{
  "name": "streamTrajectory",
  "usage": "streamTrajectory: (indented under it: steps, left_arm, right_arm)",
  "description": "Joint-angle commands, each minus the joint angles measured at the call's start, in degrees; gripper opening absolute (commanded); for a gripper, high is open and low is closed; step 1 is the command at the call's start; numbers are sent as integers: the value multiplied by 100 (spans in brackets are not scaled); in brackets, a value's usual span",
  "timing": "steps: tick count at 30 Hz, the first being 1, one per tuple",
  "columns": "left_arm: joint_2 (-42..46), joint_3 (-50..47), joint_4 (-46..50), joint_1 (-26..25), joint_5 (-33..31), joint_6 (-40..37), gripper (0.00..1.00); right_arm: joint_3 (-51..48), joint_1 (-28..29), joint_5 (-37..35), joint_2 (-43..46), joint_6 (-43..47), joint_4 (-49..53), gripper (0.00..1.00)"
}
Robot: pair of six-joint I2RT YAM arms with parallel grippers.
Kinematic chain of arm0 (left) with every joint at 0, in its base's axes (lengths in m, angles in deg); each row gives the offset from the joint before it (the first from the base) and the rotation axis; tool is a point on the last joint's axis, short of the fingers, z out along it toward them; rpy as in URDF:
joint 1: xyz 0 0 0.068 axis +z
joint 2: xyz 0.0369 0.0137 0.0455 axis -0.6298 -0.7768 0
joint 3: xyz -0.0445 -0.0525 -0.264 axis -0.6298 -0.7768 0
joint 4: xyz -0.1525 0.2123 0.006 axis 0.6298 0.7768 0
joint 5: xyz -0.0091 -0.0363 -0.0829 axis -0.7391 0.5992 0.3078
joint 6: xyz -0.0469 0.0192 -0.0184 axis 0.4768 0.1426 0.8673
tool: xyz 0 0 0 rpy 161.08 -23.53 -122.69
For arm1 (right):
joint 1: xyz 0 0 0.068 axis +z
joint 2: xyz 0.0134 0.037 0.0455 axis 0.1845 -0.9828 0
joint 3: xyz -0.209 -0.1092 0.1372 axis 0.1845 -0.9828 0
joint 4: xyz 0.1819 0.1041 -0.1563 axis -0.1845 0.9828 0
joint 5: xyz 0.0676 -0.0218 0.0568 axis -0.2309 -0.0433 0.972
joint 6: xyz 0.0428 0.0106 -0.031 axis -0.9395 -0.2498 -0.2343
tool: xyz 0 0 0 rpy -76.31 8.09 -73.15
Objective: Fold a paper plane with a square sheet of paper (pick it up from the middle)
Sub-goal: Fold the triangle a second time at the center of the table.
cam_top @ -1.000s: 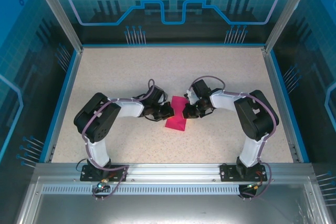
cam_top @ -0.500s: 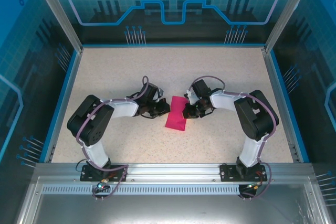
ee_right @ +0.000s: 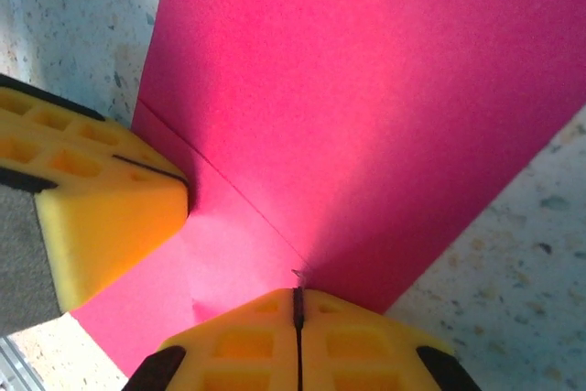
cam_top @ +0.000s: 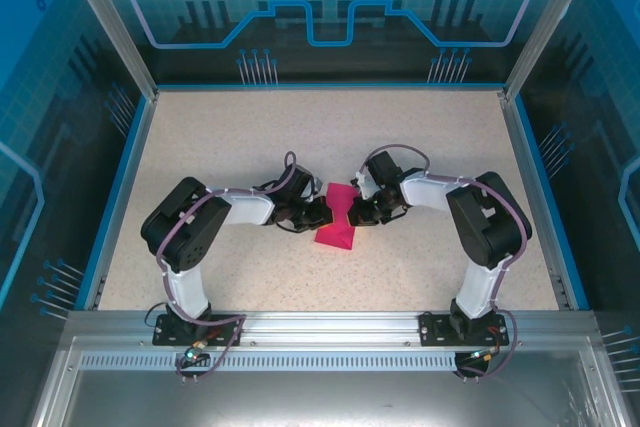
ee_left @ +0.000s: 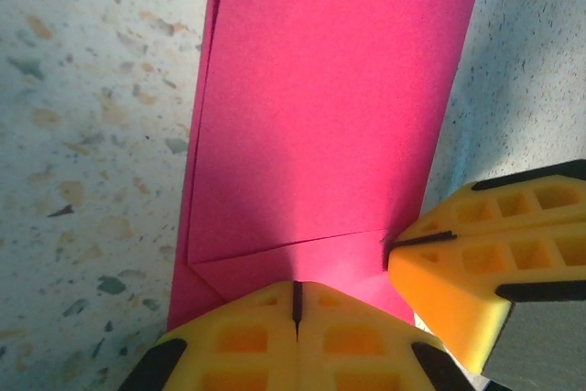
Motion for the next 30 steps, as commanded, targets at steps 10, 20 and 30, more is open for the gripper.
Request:
streamTrajectory:
  steps: [10,20,30]
  left_arm:
    - [-236,-185,517,-80,-403,-19,0]
    - [-231,-205,587,-97,-518,39,0]
    - [-221,-232,630,-97,-604,94,0]
  right_arm:
    - [-69,1004,-657,1311,-686,581,5]
    - [95,1342,-1051,716,-944,529,0]
    - [388,1369,-1177,193,-1039,622,0]
